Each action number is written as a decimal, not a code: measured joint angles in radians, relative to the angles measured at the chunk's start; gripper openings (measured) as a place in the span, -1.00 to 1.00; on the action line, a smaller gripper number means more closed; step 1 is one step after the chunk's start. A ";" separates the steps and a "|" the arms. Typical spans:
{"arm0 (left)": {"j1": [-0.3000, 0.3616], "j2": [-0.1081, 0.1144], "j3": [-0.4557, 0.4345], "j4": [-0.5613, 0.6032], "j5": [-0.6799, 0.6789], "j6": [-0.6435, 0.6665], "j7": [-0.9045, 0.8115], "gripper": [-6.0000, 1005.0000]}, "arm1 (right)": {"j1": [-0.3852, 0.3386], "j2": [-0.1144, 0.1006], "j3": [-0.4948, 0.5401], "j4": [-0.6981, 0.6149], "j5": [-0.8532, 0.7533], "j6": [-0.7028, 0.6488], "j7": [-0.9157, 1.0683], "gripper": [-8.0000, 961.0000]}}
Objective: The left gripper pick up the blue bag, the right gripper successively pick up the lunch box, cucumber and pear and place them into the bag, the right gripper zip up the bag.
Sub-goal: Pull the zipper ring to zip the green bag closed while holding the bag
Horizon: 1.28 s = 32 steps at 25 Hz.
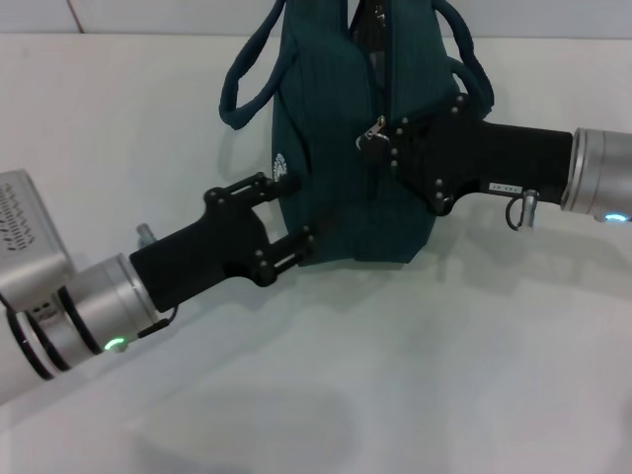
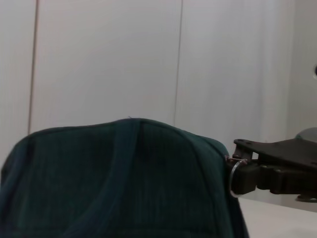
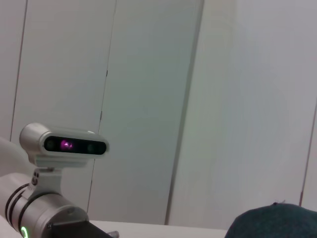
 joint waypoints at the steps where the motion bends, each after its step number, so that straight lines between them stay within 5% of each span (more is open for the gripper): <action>1: -0.007 -0.001 0.007 -0.003 0.001 0.000 0.000 0.11 | 0.000 0.000 -0.003 0.000 0.001 -0.001 0.000 -0.97; 15: -0.020 -0.012 0.031 -0.028 -0.035 -0.008 0.041 0.07 | -0.020 0.000 -0.102 -0.001 0.109 -0.003 -0.043 -0.97; 17: -0.024 -0.013 0.032 -0.049 -0.066 -0.010 0.064 -0.35 | -0.025 0.000 -0.103 -0.001 0.113 -0.003 -0.043 -0.97; 32: -0.067 -0.013 0.034 -0.065 -0.079 -0.015 0.115 -0.62 | -0.051 0.000 -0.111 -0.008 0.132 -0.005 -0.043 -0.97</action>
